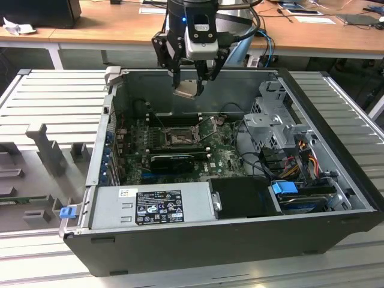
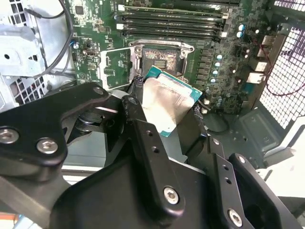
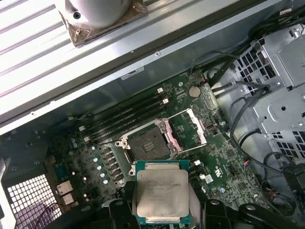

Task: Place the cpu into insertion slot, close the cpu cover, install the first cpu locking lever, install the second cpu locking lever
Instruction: 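Place the cpu into insertion slot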

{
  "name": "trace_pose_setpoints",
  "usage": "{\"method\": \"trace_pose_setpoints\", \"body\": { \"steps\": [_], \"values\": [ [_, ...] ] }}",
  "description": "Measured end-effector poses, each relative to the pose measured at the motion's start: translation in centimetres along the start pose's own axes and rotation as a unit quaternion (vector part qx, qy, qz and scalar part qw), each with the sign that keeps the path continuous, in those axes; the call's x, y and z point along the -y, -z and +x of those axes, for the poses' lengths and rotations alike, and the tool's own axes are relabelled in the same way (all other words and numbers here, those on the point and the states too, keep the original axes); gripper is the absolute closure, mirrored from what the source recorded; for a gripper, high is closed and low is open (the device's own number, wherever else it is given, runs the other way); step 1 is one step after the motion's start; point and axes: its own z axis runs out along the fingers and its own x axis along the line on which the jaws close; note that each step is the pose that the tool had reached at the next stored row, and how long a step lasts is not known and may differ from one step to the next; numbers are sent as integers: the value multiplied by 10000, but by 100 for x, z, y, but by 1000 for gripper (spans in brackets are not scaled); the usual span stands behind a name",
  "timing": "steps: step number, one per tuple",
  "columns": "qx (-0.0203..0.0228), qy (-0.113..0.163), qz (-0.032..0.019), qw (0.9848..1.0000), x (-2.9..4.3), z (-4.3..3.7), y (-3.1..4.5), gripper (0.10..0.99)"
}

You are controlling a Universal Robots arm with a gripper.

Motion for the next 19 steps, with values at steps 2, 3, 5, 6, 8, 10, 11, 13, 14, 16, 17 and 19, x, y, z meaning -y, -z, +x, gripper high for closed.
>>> {"method": "trace_pose_setpoints", "body": {
  "steps": [2, 3, 5, 6, 8, 10, 11, 13, 14, 16, 17, 19],
  "values": [
    [6, -73, -1, 10000, 0, 0, -1, 557],
    [11, -128, -3, 9999, 0, 0, -1, 557],
    [22, -256, -4, 9997, 0, 0, -2, 557],
    [28, -328, -5, 9995, 0, 0, -3, 557],
    [42, -484, -8, 9988, 0, 0, -4, 557],
    [56, -655, -12, 9978, 0, 0, -5, 557],
    [62, -727, -13, 9973, 0, 0, -6, 557],
    [75, -880, -15, 9961, 1, 0, -7, 557],
    [80, -936, -17, 9956, 1, 0, -8, 557],
    [90, -1048, -19, 9945, 1, 0, -10, 557],
    [95, -1104, -20, 9938, 1, 0, -11, 557],
    [101, -1177, -21, 9930, 1, 0, -12, 557]
  ]
}}
